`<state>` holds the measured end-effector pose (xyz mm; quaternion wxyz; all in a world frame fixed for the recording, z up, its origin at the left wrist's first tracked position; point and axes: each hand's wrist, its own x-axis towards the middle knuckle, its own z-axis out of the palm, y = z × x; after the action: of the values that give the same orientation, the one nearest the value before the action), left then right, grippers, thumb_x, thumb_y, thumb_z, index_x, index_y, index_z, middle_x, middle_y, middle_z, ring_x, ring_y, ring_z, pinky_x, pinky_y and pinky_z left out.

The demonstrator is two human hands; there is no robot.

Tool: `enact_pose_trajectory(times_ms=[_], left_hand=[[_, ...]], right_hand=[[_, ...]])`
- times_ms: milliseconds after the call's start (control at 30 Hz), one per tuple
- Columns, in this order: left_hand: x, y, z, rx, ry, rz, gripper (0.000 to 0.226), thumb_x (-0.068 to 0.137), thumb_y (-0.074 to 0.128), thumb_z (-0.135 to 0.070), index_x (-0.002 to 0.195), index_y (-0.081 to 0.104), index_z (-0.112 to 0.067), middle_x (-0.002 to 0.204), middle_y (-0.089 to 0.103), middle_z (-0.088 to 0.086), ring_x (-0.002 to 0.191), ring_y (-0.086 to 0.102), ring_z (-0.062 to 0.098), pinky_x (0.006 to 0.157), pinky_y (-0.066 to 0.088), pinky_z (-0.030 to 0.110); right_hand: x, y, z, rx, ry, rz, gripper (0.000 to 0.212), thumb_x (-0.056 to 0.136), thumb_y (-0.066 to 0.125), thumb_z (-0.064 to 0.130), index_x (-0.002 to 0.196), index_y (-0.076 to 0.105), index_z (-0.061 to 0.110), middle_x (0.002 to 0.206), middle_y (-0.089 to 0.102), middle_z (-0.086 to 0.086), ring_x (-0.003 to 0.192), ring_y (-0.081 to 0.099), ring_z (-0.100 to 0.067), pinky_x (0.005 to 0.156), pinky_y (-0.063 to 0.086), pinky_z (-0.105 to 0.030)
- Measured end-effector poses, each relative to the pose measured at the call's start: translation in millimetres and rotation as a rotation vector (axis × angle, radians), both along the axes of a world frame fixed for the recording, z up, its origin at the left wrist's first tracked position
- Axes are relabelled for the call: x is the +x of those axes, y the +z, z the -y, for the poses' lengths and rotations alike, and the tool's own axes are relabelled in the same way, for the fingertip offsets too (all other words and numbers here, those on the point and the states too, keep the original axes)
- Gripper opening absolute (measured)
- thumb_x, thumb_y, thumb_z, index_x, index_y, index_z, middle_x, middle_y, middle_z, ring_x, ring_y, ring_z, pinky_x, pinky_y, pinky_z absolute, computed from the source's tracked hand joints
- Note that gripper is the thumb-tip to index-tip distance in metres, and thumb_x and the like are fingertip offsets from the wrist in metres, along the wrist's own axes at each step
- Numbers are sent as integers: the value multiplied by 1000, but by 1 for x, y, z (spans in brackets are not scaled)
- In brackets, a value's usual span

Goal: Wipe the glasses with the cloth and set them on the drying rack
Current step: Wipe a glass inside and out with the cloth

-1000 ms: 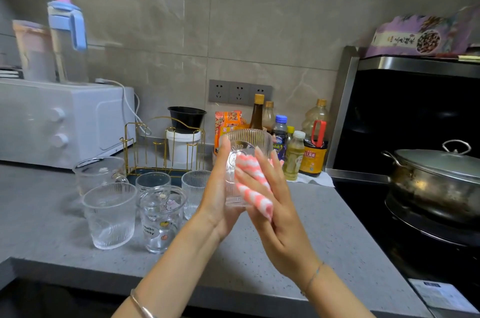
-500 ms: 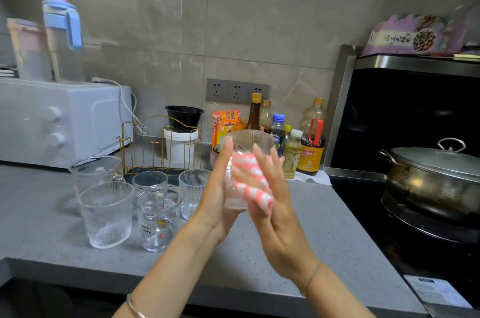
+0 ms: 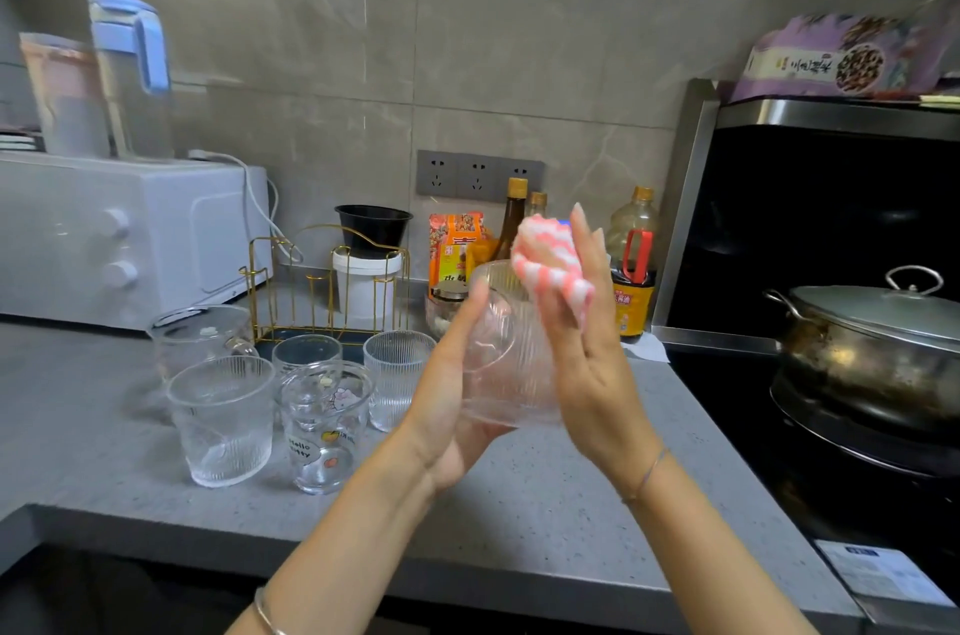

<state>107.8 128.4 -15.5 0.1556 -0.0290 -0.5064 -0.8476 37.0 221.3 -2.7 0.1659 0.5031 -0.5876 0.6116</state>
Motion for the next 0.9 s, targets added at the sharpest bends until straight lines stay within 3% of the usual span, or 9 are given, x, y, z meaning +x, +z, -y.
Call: enact_pose_trajectory(times_ms=[167,300,433,533,600,667,767,833,900], left_hand=[[5,-3,0,-13,43,-32,52,83,65,-47,126,64,-17,121,67,14,106,65,25,98,44,45],[0,6,1,136,70,-64,53,84,56,-49,116,70,-9,118,68,16,104,67,25,97,47,40],[1,12,4,194,-45,-44,67,85,49,-58,108,72,1,111,68,17,96,70,25,91,54,35],[-1,9,6,166,-59,-43,69,83,50,-59,114,71,-2,121,66,17,110,66,25,99,50,37],[-1,6,4,111,6,-70,61,86,52,-54,125,65,-9,128,63,15,119,60,25,104,44,43],[-2,2,1,81,49,-68,54,88,51,-52,125,65,-14,126,65,11,115,61,23,102,42,45],[-3,-3,-7,67,47,-54,56,87,56,-54,127,64,-16,128,63,15,110,60,24,96,44,44],[-4,-4,-10,56,57,-81,57,86,56,-54,129,62,-17,129,62,16,112,60,25,96,46,44],[-6,-1,-11,79,72,-97,54,90,54,-52,128,63,-15,126,65,15,114,61,24,96,48,44]], right_hand=[[-1,-6,-1,17,62,73,65,94,35,58,151,17,32,157,16,18,147,8,-9,119,16,-49],[16,-30,-1,39,51,-105,59,99,29,49,150,24,21,158,12,19,148,2,-13,120,8,-50],[15,-49,0,89,8,-260,43,101,28,47,141,41,39,159,7,17,149,-1,-24,120,5,-41],[10,-40,0,103,-34,-320,45,101,27,45,138,48,29,159,6,17,149,-4,-22,120,3,-40],[7,-24,-1,70,-57,-315,42,101,26,46,139,43,39,158,7,19,149,-5,-20,120,1,-34],[1,-6,-2,12,-54,-207,45,98,29,48,143,25,48,157,7,24,148,-4,-12,121,3,-39],[-8,8,-6,-52,-8,2,59,97,34,46,151,16,29,157,12,22,147,1,-4,120,10,-48],[-7,4,-6,-47,-6,27,55,99,34,34,151,15,28,157,13,21,147,1,-3,120,12,-48],[1,-7,-7,-31,21,2,55,99,34,36,150,14,33,158,12,21,147,2,-6,119,12,-50]])
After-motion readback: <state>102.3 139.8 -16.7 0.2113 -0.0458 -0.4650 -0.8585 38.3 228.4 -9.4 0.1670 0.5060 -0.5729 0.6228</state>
